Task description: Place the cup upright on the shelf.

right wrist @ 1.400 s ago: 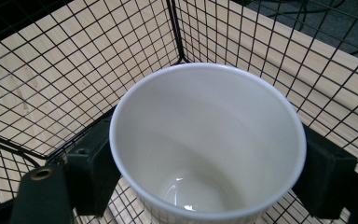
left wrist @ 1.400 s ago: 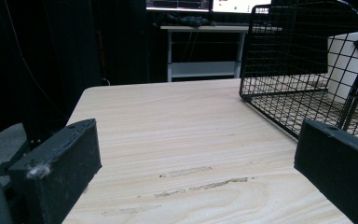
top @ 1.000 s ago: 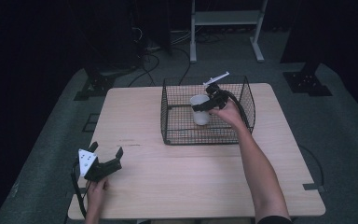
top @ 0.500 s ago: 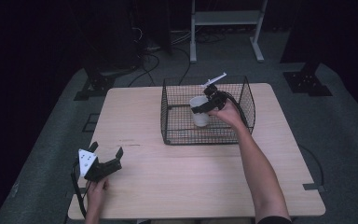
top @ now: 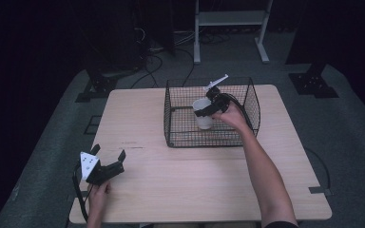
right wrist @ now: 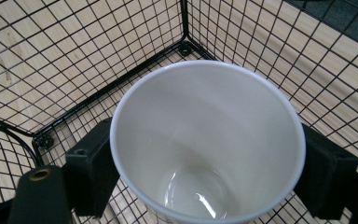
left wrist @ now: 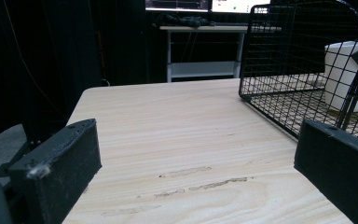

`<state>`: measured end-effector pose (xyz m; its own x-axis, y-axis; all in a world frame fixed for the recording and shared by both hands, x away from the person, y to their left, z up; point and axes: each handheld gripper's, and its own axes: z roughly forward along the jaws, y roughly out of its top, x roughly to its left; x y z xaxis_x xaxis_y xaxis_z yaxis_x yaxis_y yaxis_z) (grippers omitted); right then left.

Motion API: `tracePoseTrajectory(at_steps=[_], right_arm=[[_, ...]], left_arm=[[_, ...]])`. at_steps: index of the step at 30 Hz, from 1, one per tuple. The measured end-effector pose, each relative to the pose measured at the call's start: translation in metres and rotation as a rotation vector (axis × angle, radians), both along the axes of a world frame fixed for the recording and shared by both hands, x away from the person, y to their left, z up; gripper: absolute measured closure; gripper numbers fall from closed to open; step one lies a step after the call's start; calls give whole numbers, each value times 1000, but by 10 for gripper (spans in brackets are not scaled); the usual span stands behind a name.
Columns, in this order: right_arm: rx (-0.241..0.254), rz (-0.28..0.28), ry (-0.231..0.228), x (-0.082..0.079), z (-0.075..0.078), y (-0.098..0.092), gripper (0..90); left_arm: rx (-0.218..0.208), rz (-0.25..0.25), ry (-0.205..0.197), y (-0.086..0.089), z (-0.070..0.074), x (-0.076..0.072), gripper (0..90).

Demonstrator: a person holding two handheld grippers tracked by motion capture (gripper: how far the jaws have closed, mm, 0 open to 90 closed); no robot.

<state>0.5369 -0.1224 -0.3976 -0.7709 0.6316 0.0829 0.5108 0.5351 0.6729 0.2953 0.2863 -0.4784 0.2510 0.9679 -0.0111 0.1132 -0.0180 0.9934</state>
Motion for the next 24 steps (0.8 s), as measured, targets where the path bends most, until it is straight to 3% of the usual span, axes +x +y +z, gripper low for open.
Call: tracePoseTrajectory(at_steps=[24], right_arm=[[8,24,-7,-6,6,1,172]], left_arm=[[7,-2,-1,0,0,0,0]])
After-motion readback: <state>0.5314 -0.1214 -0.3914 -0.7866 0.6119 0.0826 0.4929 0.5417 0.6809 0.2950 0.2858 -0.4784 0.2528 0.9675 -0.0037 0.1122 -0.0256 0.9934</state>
